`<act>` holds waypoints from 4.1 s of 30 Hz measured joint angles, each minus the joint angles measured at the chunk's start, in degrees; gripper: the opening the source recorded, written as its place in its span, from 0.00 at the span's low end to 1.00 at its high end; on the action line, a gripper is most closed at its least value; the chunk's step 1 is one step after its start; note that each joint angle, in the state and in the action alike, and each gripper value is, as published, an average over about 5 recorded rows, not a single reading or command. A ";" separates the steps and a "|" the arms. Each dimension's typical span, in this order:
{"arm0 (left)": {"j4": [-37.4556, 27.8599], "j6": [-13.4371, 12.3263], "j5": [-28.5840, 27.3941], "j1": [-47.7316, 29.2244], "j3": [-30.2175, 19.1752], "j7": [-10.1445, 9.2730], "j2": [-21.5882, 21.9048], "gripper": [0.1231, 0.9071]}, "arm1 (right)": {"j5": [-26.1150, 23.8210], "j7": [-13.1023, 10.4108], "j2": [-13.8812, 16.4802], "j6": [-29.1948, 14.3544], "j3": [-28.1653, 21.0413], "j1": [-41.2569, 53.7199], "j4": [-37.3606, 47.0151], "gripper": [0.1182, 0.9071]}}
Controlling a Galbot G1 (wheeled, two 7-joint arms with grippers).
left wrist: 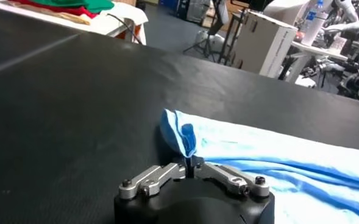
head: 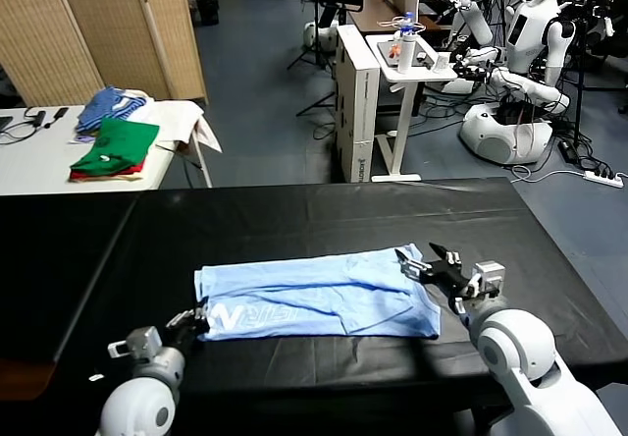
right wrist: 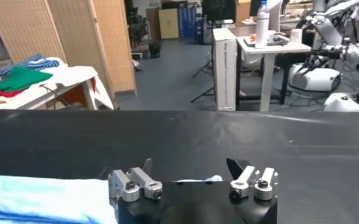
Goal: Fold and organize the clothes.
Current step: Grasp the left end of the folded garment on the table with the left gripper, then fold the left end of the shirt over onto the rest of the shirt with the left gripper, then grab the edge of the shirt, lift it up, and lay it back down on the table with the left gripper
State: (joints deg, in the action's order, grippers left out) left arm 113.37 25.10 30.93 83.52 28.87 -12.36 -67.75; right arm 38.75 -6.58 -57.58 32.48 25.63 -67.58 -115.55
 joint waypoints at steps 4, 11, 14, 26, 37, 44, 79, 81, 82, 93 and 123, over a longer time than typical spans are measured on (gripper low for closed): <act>0.57 -0.48 -4.87 1.02 0.95 1.58 1.95 0.06 | 0.05 0.00 -0.27 -0.05 0.29 0.01 0.02 1.00; 1.40 -1.19 -5.42 3.97 5.70 2.48 8.51 0.06 | 0.03 -0.02 -1.19 -0.12 0.31 0.16 0.25 1.00; 1.21 -1.62 -4.58 5.31 8.62 3.02 11.95 0.06 | 0.00 -0.04 -1.47 -0.16 0.35 0.10 0.26 1.00; 0.90 -1.72 -0.09 8.56 17.87 2.45 20.40 0.06 | -0.89 -0.23 -2.84 -0.26 1.33 -1.64 -0.93 1.00; 9.43 0.37 12.64 5.11 10.43 -3.39 11.56 0.06 | -1.57 -0.30 -2.45 -0.34 5.36 -6.36 -3.31 1.00; 11.32 0.46 13.74 0.41 -0.07 -4.97 4.95 0.06 | -2.50 -0.09 -3.06 -0.59 8.57 -9.36 -3.79 1.00; 3.39 -1.33 9.33 -9.14 -17.28 -2.61 -10.44 0.06 | -4.82 0.23 -5.03 -0.38 7.73 -10.22 -2.99 1.00; 2.60 -1.37 8.38 -8.97 -17.28 -2.86 -11.02 0.06 | -4.83 0.28 -4.99 -0.38 7.51 -10.17 -3.02 1.00; 2.24 -1.35 8.08 -8.94 -17.28 -3.14 -11.34 0.06 | -4.84 0.30 -4.96 -0.38 7.36 -10.12 -3.02 1.00; 0.51 -0.85 9.23 -8.37 -17.59 -4.57 -16.66 0.69 | -4.81 2.07 -3.20 -0.38 3.94 -9.64 -3.39 1.00; 6.23 -3.32 3.71 -4.22 -2.31 -0.43 -5.72 1.00 | -10.71 2.12 -2.00 2.37 -26.93 13.79 1.62 1.00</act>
State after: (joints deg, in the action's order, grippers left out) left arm 119.60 21.78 34.63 79.30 26.55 -12.79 -73.47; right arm 28.03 -4.47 -59.58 34.85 -1.30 -53.80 -113.93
